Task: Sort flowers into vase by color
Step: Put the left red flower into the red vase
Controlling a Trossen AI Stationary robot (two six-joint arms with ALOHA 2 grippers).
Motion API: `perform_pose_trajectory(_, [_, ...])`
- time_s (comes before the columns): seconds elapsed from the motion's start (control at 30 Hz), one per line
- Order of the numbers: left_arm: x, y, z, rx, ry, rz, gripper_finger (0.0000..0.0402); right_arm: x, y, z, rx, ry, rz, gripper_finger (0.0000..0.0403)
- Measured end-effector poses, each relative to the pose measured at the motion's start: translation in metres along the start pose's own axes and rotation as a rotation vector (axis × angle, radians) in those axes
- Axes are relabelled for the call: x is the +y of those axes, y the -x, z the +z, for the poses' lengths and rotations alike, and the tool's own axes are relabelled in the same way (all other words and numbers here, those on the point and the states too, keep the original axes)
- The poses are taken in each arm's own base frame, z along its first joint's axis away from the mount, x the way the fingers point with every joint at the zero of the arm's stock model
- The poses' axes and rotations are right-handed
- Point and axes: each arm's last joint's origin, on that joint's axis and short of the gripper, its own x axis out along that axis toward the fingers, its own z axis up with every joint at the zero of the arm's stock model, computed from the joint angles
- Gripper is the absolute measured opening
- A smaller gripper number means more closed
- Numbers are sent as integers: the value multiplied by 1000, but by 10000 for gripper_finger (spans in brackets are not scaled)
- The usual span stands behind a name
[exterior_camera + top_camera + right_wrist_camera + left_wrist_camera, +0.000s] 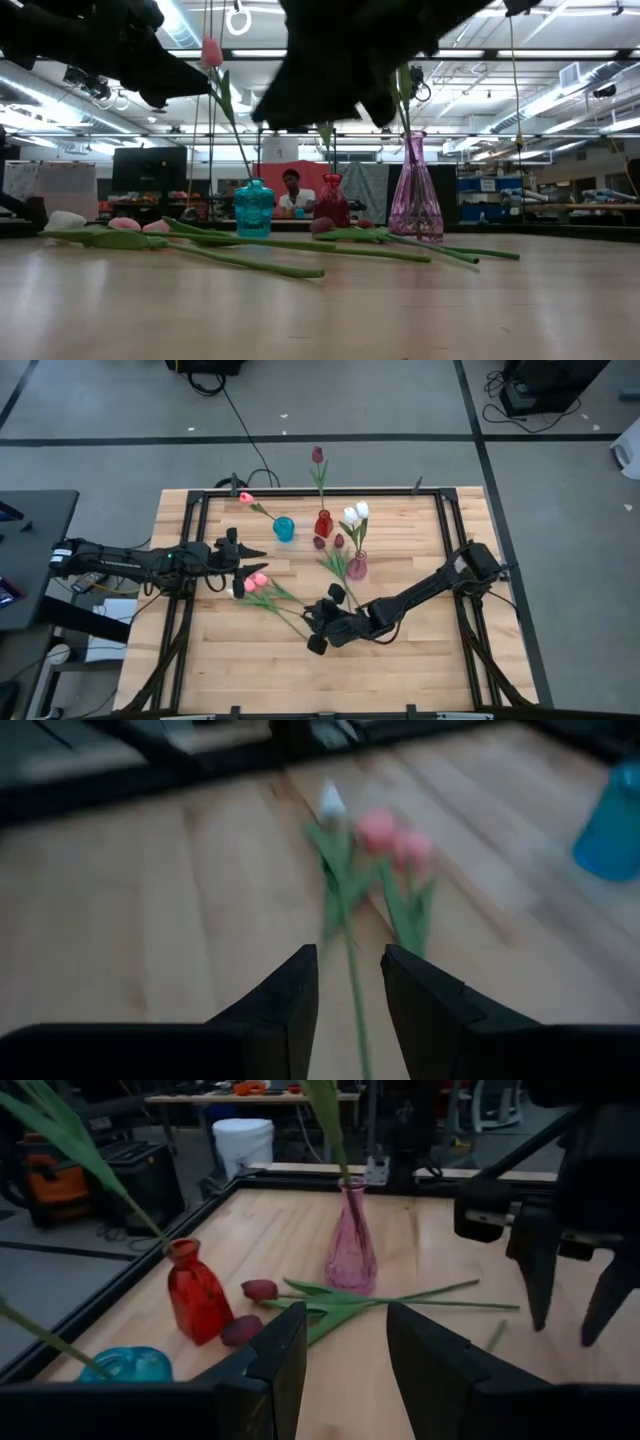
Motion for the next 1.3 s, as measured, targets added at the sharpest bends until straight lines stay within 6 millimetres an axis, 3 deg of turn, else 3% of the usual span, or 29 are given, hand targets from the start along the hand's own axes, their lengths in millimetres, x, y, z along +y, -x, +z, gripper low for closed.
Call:
perform_pose_trajectory(0.17, [0, 0, 2, -16, 7, 14, 146, -15, -4, -18, 177, -36, -93, 127])
perform_pose_trajectory(0.47, [0, 0, 2, -22, 26, 13, 146, -45, 24, -37, 539, -346, -350, 127])
perform_pose_trajectory(0.83, [0, 0, 2, -22, 2, 12, 146, -50, 14, -50, 579, -347, -419, 111])
perform_pose_trajectory(1.1, [0, 0, 1, -15, -1, 12, 146, -56, 0, -63, 664, -344, -441, 53])
perform_pose_trajectory(1.2, [0, 0, 1, -8, -3, 8, 146, -56, 0, -62, 671, -345, -436, 15])
perform_pose_trajectory(1.3, [0, 0, 0, -3, -4, 6, 146, -57, 4, -56, 663, -344, -418, 10])
